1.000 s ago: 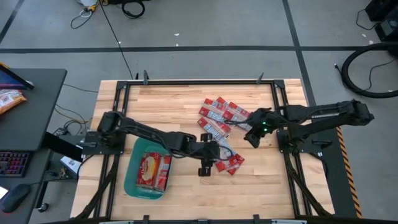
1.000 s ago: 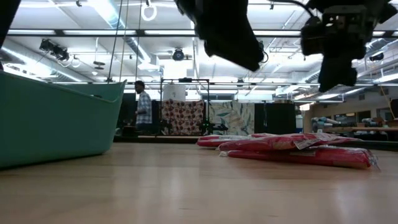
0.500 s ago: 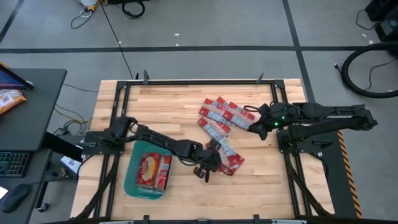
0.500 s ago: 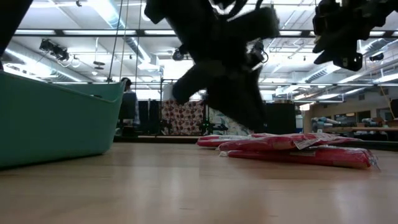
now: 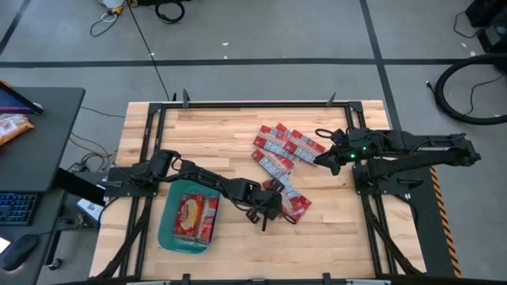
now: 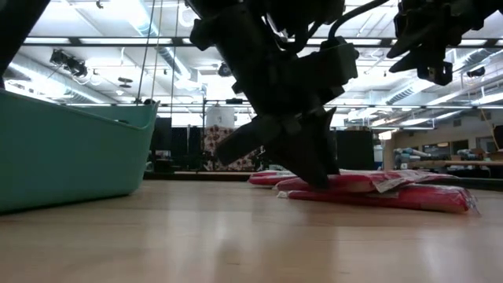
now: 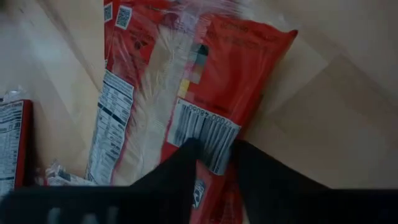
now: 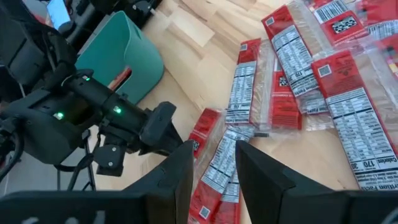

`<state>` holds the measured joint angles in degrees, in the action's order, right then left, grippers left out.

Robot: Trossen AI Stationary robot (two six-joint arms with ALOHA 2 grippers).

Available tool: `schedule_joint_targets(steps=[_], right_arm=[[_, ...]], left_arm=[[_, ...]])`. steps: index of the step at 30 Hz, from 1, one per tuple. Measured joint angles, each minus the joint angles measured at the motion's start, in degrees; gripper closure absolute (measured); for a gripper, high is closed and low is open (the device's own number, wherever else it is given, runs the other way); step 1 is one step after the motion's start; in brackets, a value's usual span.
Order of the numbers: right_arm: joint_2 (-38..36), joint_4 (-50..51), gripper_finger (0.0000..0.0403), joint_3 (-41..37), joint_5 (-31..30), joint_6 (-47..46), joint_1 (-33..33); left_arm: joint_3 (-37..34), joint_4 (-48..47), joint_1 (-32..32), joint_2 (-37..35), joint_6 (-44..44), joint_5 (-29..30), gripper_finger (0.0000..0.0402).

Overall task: Sort popcorn bags into baskets
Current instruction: Put the red popcorn bag into the green bin

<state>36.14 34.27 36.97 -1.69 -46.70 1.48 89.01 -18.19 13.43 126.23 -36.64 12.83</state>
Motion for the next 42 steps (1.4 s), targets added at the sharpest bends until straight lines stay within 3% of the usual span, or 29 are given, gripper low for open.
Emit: schedule_joint_targets(steps=[6, 11, 15, 22, 24, 31, 42], right_arm=[[-0.06, -0.03, 0.0277, 0.00, -0.20, 0.09, 0.00], [-0.06, -0.03, 0.0277, 0.00, -0.15, 0.22, 0.00], [-0.06, -0.38, 0.0277, 0.00, -0.17, 0.73, 0.00], [-0.06, -2.74, 0.0277, 0.00, -3.01, 4.78, 0.00], [-0.04, -3.71, 0.0277, 0.00, -4.62, 6.21, 0.02], [-0.03, -6.23, 0.0277, 0.00, -7.80, 9.34, 0.27], [0.97, -6.90, 0.0277, 0.00, -9.06, 9.84, 0.32]], left_arm=[[2.55, -5.41, 0.28, 0.02, 7.94, -0.37, 0.0389], [10.13, -18.18, -1.18, -0.12, 17.26, -2.32, 0.0394], [16.40, -25.39, -3.62, -3.36, 27.32, -11.89, 0.0398], [23.23, -39.42, -8.09, -9.03, 51.56, -39.57, 0.0398], [23.20, -40.49, -7.96, -12.00, 55.26, -42.26, 0.0397], [23.06, -45.53, -4.81, -21.60, 57.39, -42.34, 0.0397], [23.02, -57.16, 0.72, -29.20, 60.47, -29.24, 0.0398]])
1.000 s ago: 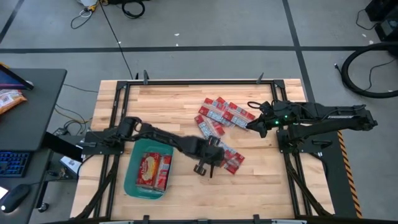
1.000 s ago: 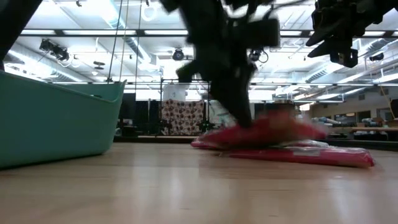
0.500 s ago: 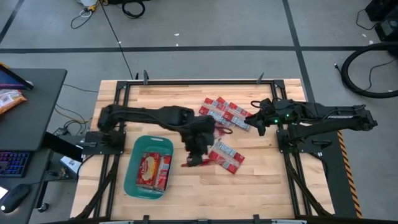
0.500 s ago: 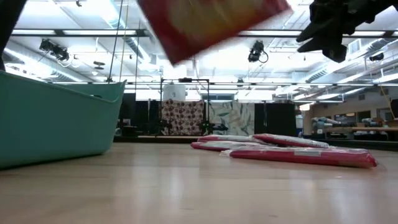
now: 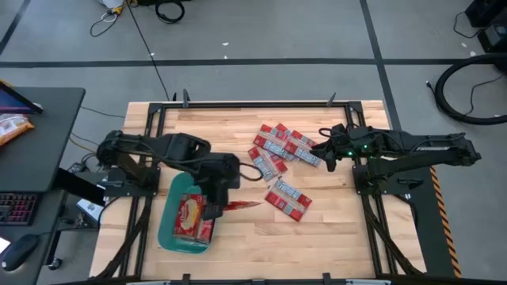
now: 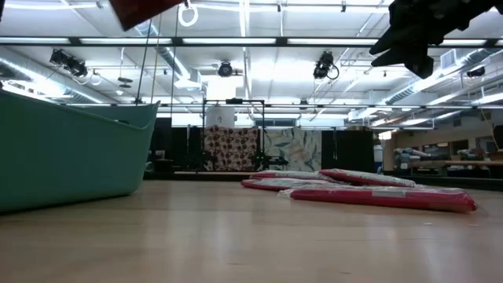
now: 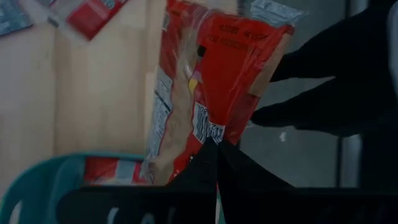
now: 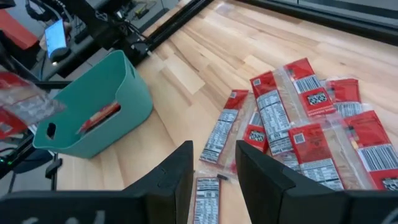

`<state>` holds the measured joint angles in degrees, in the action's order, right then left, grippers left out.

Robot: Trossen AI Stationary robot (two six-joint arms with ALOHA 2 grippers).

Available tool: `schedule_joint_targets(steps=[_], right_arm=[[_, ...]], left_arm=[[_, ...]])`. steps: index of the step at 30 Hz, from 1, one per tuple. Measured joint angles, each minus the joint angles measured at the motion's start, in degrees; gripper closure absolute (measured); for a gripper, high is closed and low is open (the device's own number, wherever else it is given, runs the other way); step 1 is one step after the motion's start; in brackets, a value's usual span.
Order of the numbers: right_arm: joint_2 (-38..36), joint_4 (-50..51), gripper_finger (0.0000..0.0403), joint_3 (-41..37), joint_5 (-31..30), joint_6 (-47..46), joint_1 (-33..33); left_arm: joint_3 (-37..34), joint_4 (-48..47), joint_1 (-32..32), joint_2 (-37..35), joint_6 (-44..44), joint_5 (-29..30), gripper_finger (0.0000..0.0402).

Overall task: Sort popcorn bags into baskets
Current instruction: Put the red popcorn bag into the green bin

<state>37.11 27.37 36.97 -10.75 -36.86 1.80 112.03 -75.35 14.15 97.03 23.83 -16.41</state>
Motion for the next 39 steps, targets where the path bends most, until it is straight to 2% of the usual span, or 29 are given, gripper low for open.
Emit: schedule_joint_targets(steps=[3, 6, 9, 16, 24, 32, 39], right_arm=[[0.18, -0.74, 0.0277, 0.00, -0.04, 0.00, -0.01], [0.41, -1.44, 0.0277, 0.00, -0.12, 0.00, 0.00], [0.39, -1.78, 0.0277, 0.00, -0.12, -0.01, 0.01], [0.39, -1.66, 0.0277, 0.00, -0.12, -0.13, 0.00], [0.39, -1.64, 0.0277, 0.00, -0.12, -0.45, -0.01], [0.39, -1.64, 0.0277, 0.00, -0.10, -1.11, 0.00], [0.39, -1.64, 0.0277, 0.00, -0.15, -1.95, 0.00]], left_arm=[[-0.16, -1.82, 1.54, -1.44, 1.04, 3.18, 0.0398], [-3.82, -1.22, 2.71, -4.65, 3.57, 5.47, 0.0399], [-11.53, 1.46, 4.18, -10.25, 8.62, 6.88, 0.0399], [-31.11, 16.64, 8.83, -26.09, 27.44, 11.52, 0.0400], [-47.67, 27.02, 18.24, -39.28, 45.26, 21.30, 0.0400], [-60.22, 34.34, 25.65, -45.44, 55.48, 28.40, 0.0400], [-68.58, 43.64, 28.38, -46.27, 60.61, 31.00, 0.0400]])
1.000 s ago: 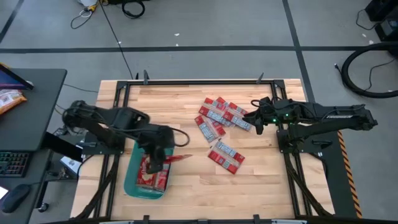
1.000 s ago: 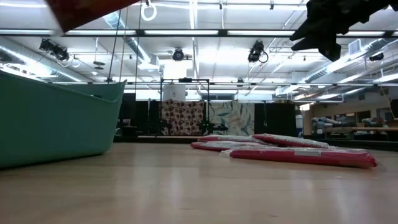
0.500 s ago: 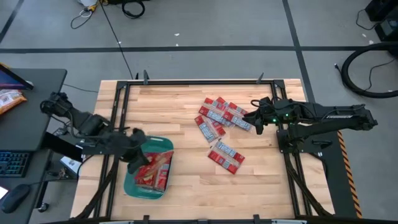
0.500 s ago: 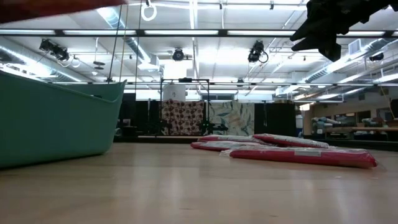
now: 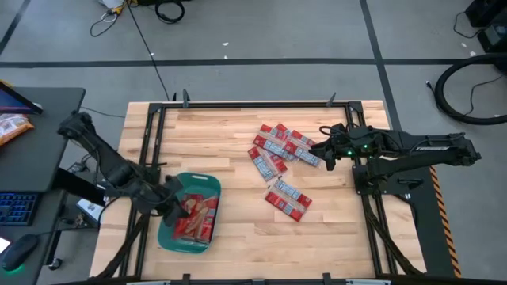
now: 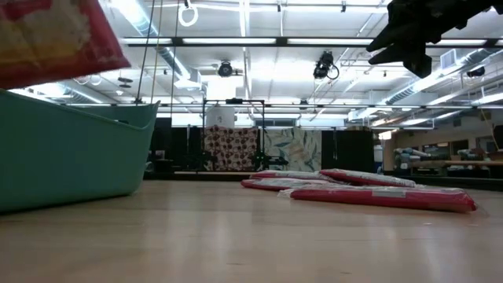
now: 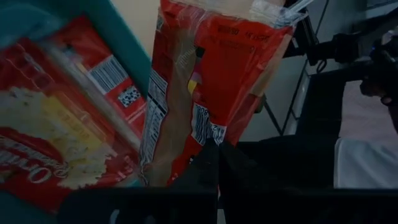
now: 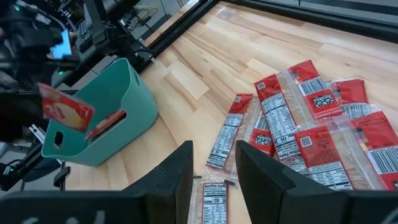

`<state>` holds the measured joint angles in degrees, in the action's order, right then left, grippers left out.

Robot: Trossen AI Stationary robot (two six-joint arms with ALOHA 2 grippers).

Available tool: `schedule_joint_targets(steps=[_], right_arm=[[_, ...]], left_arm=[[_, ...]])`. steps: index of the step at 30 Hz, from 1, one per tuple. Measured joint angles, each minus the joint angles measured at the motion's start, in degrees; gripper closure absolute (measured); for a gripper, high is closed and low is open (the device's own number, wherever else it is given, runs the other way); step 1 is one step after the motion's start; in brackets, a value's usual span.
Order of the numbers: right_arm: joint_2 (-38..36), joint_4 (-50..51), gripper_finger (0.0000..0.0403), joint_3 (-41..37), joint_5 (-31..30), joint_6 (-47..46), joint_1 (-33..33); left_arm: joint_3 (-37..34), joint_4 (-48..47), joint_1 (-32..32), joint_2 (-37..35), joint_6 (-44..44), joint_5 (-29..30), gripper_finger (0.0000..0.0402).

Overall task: Sort popcorn bags into baskets
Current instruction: Put the red popcorn bag into the green bin

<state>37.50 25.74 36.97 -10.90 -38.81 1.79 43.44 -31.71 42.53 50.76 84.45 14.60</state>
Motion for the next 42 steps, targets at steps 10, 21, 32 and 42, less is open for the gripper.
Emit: schedule_joint_targets(steps=[10, 21, 32, 42], right_arm=[[0.00, -0.38, 0.0277, 0.00, 0.02, -0.28, -0.01], [0.00, -0.42, 0.0277, 0.00, 0.04, -0.66, -0.06], [0.00, -0.42, 0.0277, 0.00, 0.04, -0.48, -0.06], [0.00, -0.46, 0.0277, 0.00, 0.07, -0.11, -0.06]], left_arm=[[-11.71, 13.15, 5.06, -1.01, 11.27, 6.34, 0.0400], [-13.03, 9.75, 6.71, -1.11, 15.52, 3.10, 0.0374], [-12.97, 6.59, 6.66, -1.05, 18.44, 0.19, 0.0354], [-3.30, -6.89, 6.05, -1.00, 12.07, 0.74, 0.0286]])
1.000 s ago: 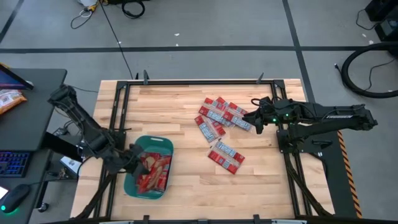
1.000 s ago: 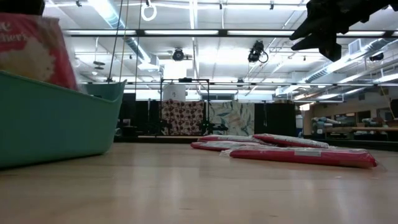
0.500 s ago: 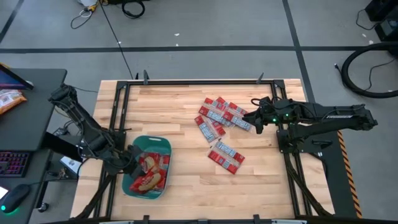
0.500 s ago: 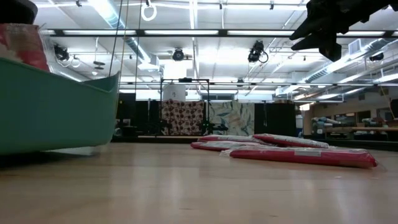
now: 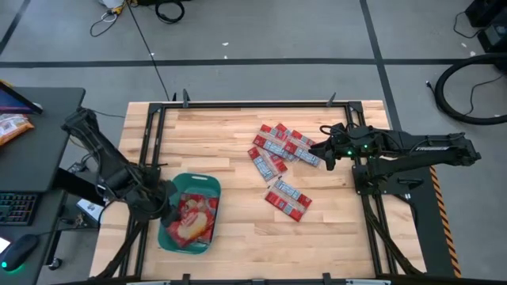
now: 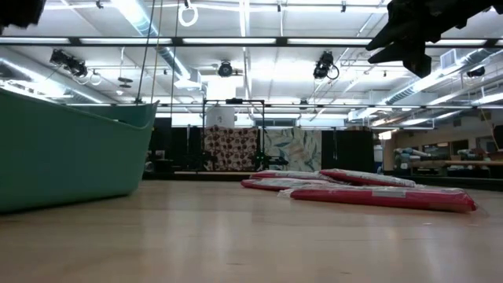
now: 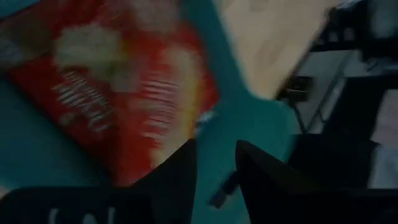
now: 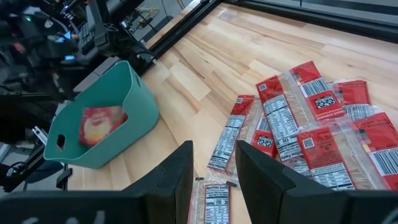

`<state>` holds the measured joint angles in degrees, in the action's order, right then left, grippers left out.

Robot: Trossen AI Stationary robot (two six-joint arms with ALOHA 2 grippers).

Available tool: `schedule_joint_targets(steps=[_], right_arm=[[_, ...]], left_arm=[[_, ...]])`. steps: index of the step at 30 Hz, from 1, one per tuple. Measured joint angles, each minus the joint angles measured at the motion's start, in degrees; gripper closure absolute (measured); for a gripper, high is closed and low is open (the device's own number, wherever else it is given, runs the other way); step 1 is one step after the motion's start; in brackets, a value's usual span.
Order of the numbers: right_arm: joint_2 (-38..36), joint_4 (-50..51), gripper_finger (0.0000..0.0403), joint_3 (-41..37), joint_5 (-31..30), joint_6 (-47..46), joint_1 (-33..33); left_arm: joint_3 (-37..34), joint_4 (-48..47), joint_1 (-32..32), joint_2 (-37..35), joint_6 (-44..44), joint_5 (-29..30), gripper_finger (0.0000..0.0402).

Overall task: Sort popcorn bags into baskets
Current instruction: Put the red popcorn bag into the green bin

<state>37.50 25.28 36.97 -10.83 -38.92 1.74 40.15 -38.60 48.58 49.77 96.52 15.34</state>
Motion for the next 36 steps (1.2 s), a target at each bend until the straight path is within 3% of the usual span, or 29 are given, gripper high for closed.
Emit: schedule_joint_targets(steps=[15, 29, 36], right_arm=[[0.00, -0.06, 0.0277, 0.00, -0.04, 0.33, 0.00], [1.89, -0.02, 0.0277, 0.00, -0.01, 0.37, 0.00], [5.07, -0.09, 0.0277, 0.00, 2.96, 0.89, 0.00]], left_arm=[[5.73, -0.55, -8.33, 1.12, -10.42, 3.89, 0.0285], [16.63, -0.08, -19.92, 15.67, -34.70, -6.13, 0.0285], [22.79, 0.28, -24.78, 22.77, -41.59, -9.89, 0.0285]])
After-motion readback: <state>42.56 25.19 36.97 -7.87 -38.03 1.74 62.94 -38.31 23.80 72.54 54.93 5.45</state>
